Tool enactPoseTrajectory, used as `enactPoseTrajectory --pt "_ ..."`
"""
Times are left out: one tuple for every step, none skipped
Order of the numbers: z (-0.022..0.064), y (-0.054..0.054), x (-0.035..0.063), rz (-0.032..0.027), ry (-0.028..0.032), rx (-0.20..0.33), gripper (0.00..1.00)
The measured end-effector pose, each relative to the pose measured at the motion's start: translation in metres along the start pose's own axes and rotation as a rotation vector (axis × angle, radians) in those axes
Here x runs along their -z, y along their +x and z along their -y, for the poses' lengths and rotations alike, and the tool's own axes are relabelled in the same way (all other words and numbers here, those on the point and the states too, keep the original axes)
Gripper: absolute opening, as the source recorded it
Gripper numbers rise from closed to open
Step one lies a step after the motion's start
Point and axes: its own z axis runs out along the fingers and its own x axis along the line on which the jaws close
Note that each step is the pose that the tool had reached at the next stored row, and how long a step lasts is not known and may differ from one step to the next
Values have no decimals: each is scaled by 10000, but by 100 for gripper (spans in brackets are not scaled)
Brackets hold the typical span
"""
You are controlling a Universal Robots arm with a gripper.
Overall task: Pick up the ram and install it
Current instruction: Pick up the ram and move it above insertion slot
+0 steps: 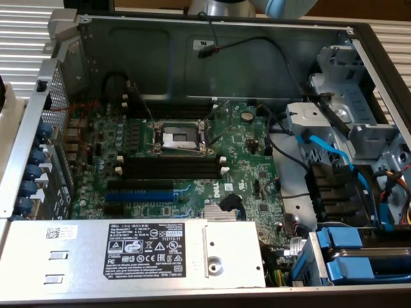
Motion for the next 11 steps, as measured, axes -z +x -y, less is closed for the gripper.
enactPoseTrajectory --pt "-13 -1 -2 -37 48 -1 56" --pt "-29 -2 -5 -58 101 -2 56" --pt "-35 -3 -9 -64 143 1 56" --pt "-41 -6 -14 -75 211 4 56" --pt "-46 -9 -18 -90 303 7 56" --pt "-48 -10 -21 -104 376 8 56" --pt "-56 -11 -24 -117 466 9 56" --pt "-65 -12 -28 -124 543 7 56" --pt "-72 -13 -32 -127 584 6 56" --pt "-75 -13 -37 -130 606 6 56" --pt "-75 -13 -41 -129 608 7 56"
